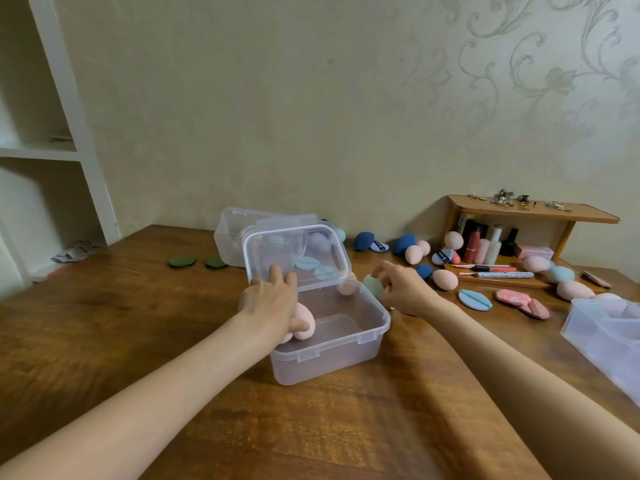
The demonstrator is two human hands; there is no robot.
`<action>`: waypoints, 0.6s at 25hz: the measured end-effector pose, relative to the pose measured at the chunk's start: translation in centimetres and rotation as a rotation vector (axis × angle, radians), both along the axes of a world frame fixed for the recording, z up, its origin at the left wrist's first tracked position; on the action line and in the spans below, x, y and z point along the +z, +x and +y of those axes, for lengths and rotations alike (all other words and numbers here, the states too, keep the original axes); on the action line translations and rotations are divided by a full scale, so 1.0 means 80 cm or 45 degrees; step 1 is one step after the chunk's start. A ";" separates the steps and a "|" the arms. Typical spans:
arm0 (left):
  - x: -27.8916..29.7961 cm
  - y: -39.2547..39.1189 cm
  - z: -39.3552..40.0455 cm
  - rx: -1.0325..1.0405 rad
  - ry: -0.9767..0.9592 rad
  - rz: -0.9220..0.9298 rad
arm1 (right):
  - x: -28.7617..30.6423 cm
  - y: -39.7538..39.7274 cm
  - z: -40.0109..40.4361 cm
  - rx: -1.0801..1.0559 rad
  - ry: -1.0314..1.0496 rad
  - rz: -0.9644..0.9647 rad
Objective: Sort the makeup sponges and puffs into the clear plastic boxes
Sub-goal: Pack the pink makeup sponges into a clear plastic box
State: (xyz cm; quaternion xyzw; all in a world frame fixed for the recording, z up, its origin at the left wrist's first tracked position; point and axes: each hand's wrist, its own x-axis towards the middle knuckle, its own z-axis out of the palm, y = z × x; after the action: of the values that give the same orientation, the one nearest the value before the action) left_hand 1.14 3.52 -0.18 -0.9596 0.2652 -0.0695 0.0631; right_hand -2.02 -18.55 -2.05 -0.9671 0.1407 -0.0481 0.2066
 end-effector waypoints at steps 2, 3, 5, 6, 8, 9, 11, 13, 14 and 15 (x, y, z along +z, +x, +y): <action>-0.003 0.000 -0.019 -0.056 0.001 -0.045 | 0.004 0.003 -0.014 -0.030 -0.150 0.107; -0.004 0.002 -0.025 -0.070 0.012 -0.071 | 0.010 0.007 -0.018 -0.015 -0.216 0.144; -0.005 0.008 -0.033 -0.073 0.038 -0.116 | 0.030 0.020 -0.018 0.033 -0.279 0.113; -0.005 0.012 -0.036 -0.062 0.051 -0.126 | 0.041 0.028 -0.016 0.071 -0.262 0.082; -0.003 0.018 -0.038 -0.022 0.078 -0.119 | 0.054 0.041 -0.013 0.182 -0.207 0.106; -0.002 0.021 -0.036 -0.005 0.096 -0.117 | 0.055 0.045 -0.012 0.231 -0.177 0.183; 0.000 0.022 -0.029 0.010 0.116 -0.115 | 0.046 0.049 -0.011 0.261 -0.085 0.358; -0.002 0.026 -0.024 0.010 0.136 -0.122 | 0.037 0.052 -0.009 0.266 -0.117 0.416; -0.005 0.029 -0.018 0.017 0.150 -0.114 | 0.032 0.058 -0.006 0.265 -0.138 0.379; -0.004 0.027 -0.018 0.004 0.140 -0.118 | 0.035 0.056 -0.010 0.216 -0.165 0.295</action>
State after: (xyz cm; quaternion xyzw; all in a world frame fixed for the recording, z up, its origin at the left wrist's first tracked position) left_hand 3.32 2.07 -0.48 -0.9508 0.2639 -0.0991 0.1282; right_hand 2.48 -19.32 0.72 -0.9858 0.0779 0.0726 0.1296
